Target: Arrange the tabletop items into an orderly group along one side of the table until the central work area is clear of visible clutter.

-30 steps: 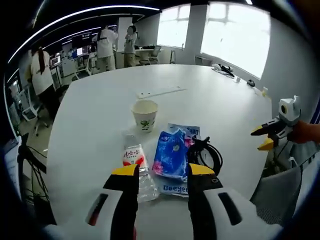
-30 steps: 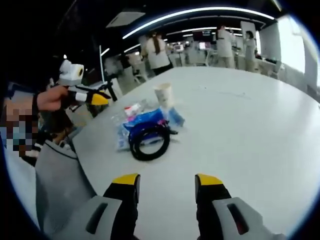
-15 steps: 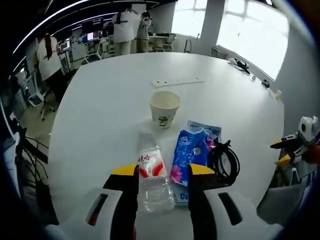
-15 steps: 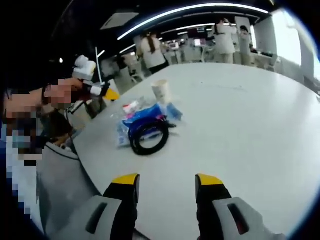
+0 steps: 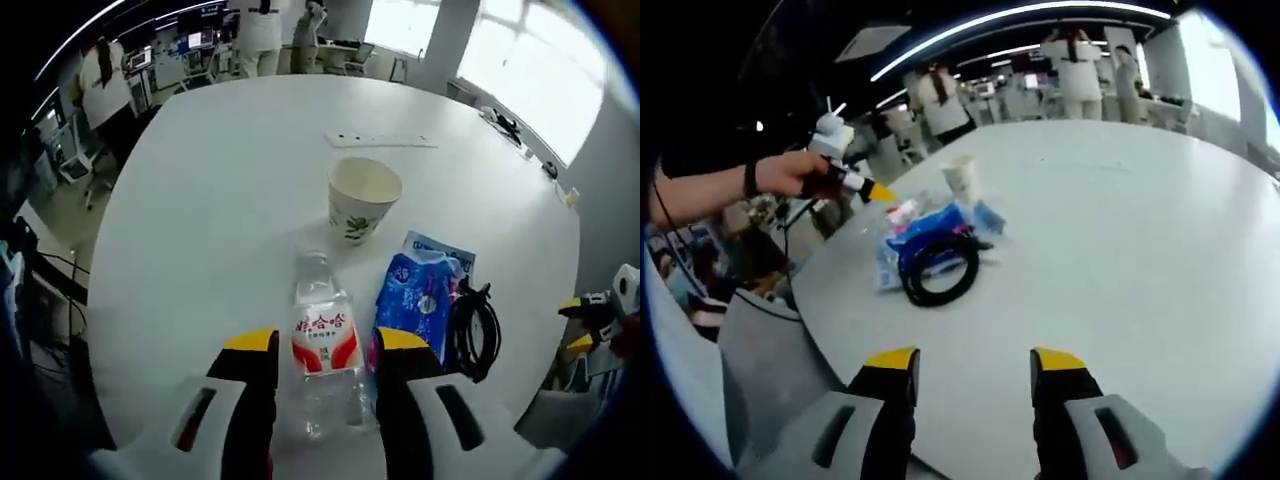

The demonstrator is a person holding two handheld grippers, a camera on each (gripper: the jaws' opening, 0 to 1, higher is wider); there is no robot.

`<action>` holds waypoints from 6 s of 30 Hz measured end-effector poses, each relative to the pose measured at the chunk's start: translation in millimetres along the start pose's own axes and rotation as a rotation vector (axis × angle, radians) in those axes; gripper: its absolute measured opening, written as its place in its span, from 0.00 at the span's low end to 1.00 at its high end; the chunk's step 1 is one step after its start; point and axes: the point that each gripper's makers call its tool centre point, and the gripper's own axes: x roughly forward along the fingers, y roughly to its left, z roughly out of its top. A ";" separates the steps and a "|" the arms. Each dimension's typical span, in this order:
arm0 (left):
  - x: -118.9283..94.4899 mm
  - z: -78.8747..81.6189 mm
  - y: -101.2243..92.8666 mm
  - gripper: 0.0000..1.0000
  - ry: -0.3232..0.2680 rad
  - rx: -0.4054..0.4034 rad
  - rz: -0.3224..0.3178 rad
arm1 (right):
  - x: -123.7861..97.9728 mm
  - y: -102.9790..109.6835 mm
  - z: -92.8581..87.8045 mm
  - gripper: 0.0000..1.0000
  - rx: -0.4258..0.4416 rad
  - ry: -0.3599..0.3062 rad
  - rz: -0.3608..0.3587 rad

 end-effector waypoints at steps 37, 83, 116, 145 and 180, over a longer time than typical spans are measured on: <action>48.8 -11.3 -1.0 0.38 0.133 -0.095 -0.027 | -5.8 6.7 11.9 0.52 -0.012 -0.033 0.029; 4.5 -93.3 13.8 0.39 0.198 -0.084 -0.001 | 1.7 39.1 22.6 0.55 -0.057 -0.039 0.069; -32.5 -72.4 22.9 0.37 -0.064 -0.168 0.028 | -18.8 37.1 17.3 0.54 -0.030 -0.045 0.038; -87.3 -77.9 19.7 0.37 -0.200 -0.144 0.091 | -17.4 38.7 23.1 0.54 -0.036 -0.046 0.058; -98.6 -109.9 6.8 0.37 -0.266 -0.016 0.161 | -18.8 36.1 17.1 0.54 -0.029 -0.048 0.042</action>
